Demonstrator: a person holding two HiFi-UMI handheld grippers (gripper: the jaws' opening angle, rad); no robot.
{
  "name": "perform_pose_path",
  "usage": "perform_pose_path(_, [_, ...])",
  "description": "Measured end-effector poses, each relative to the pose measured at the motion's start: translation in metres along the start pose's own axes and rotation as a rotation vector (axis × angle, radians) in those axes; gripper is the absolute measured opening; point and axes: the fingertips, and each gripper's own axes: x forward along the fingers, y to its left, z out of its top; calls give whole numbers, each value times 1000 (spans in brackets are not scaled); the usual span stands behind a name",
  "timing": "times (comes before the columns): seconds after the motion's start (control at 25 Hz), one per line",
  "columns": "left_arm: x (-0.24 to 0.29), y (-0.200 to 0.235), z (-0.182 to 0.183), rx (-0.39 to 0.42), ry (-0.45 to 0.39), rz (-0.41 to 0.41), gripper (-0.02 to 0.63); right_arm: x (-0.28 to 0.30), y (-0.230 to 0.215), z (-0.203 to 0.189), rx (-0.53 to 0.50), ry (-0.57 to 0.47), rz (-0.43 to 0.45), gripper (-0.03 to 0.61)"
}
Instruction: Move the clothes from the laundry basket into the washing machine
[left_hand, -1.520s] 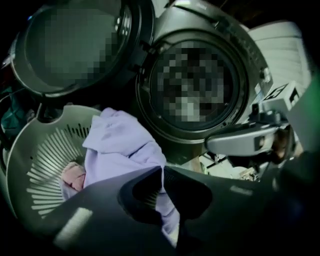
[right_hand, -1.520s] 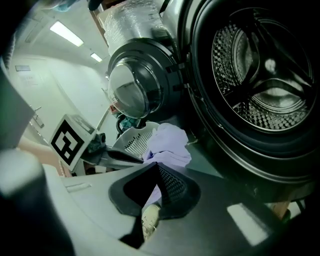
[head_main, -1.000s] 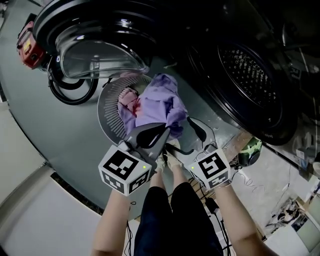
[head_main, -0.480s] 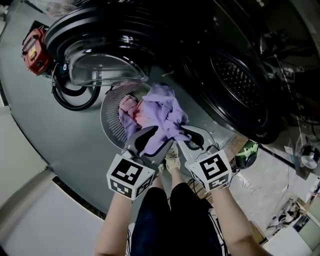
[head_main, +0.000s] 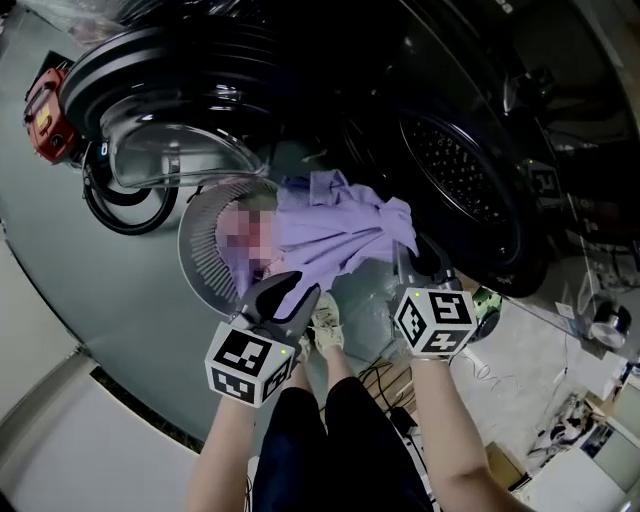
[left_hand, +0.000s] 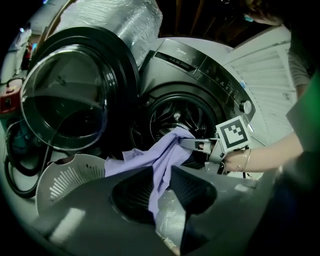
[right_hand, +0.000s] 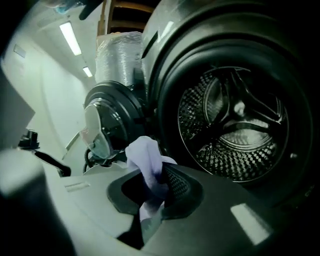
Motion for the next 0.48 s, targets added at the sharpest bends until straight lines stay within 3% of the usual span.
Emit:
perform_pose_path(0.08, [11, 6, -5, 14, 5, 11, 8, 16, -22, -8, 56, -22, -55, 58])
perform_pose_path(0.32, [40, 15, -19, 6, -18, -5, 6, 65, -100, -30, 204, -50, -250, 55])
perform_pose_path(0.48, [49, 20, -25, 17, -33, -16, 6, 102, -143, -16, 260, -83, -348, 55])
